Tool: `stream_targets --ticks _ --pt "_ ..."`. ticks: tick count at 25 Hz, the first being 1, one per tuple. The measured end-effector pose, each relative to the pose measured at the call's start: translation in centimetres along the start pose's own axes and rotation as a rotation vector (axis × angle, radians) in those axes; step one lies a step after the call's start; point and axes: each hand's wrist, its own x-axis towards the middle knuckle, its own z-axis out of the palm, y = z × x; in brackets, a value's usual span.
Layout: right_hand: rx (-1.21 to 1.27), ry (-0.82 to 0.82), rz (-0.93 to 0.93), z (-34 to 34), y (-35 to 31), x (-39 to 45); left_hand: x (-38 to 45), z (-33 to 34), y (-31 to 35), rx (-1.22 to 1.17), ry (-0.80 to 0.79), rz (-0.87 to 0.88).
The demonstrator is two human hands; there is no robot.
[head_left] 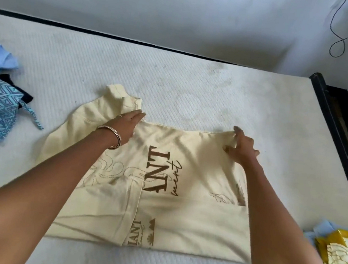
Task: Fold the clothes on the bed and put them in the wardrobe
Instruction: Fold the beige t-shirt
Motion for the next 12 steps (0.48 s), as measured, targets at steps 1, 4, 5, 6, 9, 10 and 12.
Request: stream_targets --ticks 1,4,5,6,9,10,12 --pt "-0.053 -0.053 -0.015 -0.3 0.3 0.7 0.9 0.2 -0.1 -0.013 -0.026 0.009" --pt "-0.003 0.021 -0.052 -1.2 1.0 2.6 3.1 1.7 0.6 0.018 -0.071 -0.042" --pt "0.121 0.038 -0.081 -1.7 1.4 2.9 3.5 2.2 1.0 0.046 -0.082 -0.08" --pt "0.237 0.052 -0.104 -2.4 1.9 3.3 3.7 2.3 1.4 0.055 -0.081 -0.123" --pt "0.209 0.032 -0.103 -4.5 3.5 4.4 4.2 2.2 1.9 0.013 -0.073 -0.219" --pt "0.131 0.012 -0.092 -5.0 3.8 4.8 4.2 2.1 2.1 -0.004 -0.068 -0.246" --pt "-0.008 0.032 -0.091 -5.2 4.1 5.3 4.1 1.7 2.6 -0.014 -0.053 -0.294"
